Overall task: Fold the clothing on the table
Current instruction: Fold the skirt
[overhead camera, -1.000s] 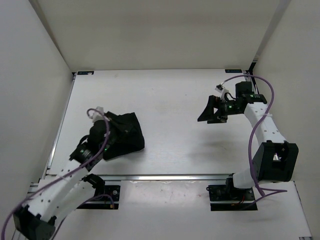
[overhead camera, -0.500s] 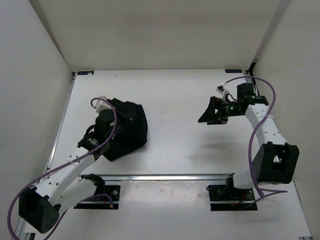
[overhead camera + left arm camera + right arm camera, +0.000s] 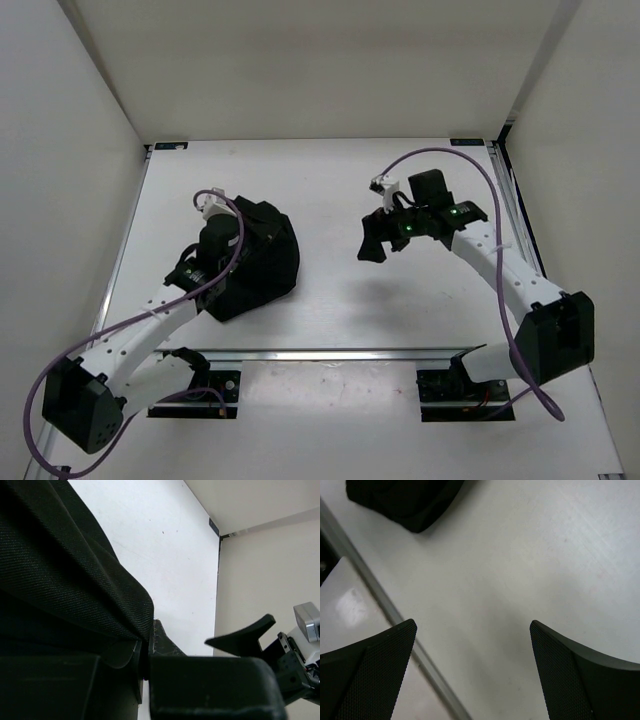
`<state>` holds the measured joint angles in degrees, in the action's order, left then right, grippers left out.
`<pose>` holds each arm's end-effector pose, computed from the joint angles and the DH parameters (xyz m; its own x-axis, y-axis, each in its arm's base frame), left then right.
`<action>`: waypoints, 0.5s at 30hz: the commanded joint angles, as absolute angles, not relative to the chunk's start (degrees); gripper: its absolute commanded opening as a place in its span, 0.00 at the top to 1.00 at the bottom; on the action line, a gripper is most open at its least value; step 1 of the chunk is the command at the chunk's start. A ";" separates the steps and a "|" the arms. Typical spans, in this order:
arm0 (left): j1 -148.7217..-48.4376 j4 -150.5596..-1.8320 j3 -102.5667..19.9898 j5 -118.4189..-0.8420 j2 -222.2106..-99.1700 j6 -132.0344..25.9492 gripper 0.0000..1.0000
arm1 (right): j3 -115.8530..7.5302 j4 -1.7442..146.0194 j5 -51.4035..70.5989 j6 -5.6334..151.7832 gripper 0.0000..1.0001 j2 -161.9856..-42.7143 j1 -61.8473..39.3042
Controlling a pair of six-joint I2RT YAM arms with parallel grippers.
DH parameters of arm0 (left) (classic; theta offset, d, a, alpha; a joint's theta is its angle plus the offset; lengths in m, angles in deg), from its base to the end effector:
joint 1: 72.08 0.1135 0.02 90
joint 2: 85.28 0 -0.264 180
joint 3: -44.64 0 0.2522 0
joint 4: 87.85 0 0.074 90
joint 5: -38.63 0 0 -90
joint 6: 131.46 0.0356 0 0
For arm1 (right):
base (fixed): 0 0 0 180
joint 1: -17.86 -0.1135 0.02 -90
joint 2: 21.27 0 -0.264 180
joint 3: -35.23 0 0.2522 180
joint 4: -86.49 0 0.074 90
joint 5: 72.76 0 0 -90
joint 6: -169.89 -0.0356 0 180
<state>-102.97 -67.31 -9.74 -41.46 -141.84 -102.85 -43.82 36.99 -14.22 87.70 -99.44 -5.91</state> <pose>0.1981 -0.1114 0.2821 -0.4831 -0.7187 -0.5000 -0.1140 0.6179 -0.7779 0.2552 0.1327 0.2975 -0.5907 -0.3868 -0.7081 -0.7468 0.5945 0.2981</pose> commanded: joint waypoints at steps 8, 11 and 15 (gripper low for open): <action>-102.05 -70.49 -15.08 -47.67 -146.36 -101.58 1.00 | -46.90 64.64 -10.62 82.62 0.01 -106.08 -13.69; -102.49 -70.66 -15.09 -47.32 -147.51 -102.10 1.00 | -46.99 69.21 -10.71 83.67 0.01 -106.70 -16.24; -102.05 -70.49 -15.69 -47.58 -148.21 -102.46 1.00 | -46.73 73.95 -12.03 83.41 0.01 -107.66 -18.62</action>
<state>-102.23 -68.60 -12.91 -46.27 -148.70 -102.35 -44.20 65.64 -10.03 83.68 -107.05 -17.24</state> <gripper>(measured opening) 0.129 0.993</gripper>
